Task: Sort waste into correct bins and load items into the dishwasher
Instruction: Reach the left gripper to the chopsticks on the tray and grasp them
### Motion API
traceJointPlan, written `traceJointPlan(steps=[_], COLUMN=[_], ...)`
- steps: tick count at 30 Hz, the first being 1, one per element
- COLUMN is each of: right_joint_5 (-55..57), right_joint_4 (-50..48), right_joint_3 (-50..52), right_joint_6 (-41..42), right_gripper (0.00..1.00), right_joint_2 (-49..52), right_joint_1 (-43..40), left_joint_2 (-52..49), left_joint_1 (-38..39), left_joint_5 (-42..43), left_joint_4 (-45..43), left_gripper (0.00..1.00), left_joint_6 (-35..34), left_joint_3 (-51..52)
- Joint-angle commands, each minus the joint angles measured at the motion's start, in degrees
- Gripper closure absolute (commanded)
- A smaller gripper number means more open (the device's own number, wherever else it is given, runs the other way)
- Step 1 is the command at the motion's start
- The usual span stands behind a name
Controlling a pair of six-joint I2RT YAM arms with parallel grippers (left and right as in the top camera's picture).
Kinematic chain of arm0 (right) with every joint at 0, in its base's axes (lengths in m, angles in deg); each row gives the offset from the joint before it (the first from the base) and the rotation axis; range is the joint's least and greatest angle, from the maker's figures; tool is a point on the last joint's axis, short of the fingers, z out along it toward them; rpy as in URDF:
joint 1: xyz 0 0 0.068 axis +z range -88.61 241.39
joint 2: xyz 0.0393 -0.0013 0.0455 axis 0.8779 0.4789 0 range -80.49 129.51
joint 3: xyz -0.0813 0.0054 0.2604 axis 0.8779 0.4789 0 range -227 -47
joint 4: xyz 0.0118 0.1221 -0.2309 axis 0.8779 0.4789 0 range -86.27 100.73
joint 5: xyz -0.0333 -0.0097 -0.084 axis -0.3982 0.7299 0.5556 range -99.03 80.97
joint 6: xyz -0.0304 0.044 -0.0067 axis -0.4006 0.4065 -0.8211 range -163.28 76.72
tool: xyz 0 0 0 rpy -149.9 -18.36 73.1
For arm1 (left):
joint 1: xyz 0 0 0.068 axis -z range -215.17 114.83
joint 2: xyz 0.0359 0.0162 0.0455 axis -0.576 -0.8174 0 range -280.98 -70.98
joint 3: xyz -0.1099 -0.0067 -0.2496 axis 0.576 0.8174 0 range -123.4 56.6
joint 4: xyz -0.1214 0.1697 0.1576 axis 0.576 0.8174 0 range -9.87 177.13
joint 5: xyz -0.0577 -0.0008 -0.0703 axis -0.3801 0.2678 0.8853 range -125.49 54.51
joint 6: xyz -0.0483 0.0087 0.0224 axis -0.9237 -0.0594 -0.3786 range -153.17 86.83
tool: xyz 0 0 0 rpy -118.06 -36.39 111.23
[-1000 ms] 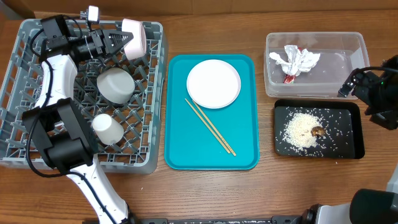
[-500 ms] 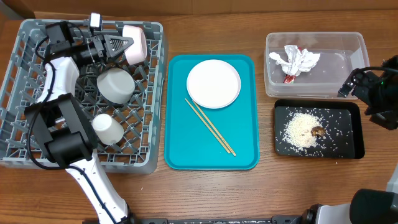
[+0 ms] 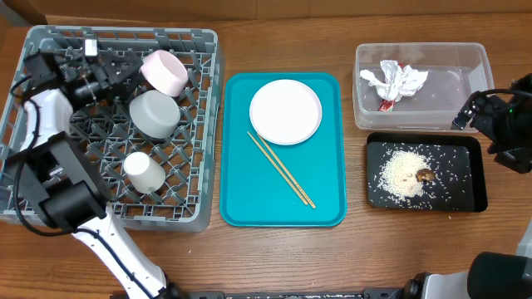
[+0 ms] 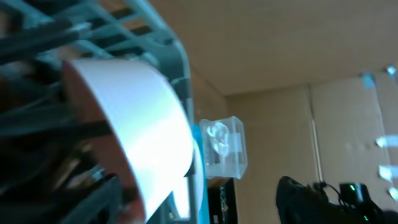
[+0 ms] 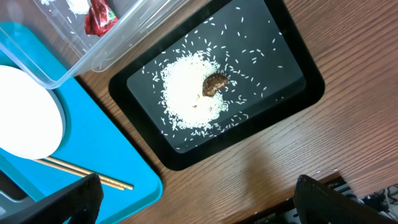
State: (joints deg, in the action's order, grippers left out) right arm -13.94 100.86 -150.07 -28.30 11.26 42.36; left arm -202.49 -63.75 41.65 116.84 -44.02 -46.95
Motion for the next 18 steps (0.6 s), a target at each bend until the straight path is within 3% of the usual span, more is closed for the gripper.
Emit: traceJointPlan(steps=[1, 6, 13, 18], right_joint_5=[0.31, 0.33, 0.31, 0.31], right_joint_4=[-0.09, -0.09, -0.07, -0.09], right_joint_3=[-1.16, -1.16, -1.16, -1.16], right_joint_6=[-0.02, -0.04, -0.02, -0.02], right_gripper=[0.0, 0.0, 0.0, 0.0], right_joint_2=[-1.05, -1.05, -1.05, -1.05], right_joint_1=[0.04, 0.04, 0.04, 0.04], left_joint_2=[2.05, 9.55, 22.16, 29.33], left_joint_1=[-1.75, -3.13, -0.61, 4.94], left_joint_5=[-5.25, -15.67, -36.33, -54.07], left_joint_4=[2.8, 8.13, 19.74, 28.09], left_gripper=[0.16, 0.0, 0.0, 0.0], left_joint_6=[7.69, 10.97, 11.54, 2.56], left_joint_3=[-0.44, -0.44, -0.44, -0.44])
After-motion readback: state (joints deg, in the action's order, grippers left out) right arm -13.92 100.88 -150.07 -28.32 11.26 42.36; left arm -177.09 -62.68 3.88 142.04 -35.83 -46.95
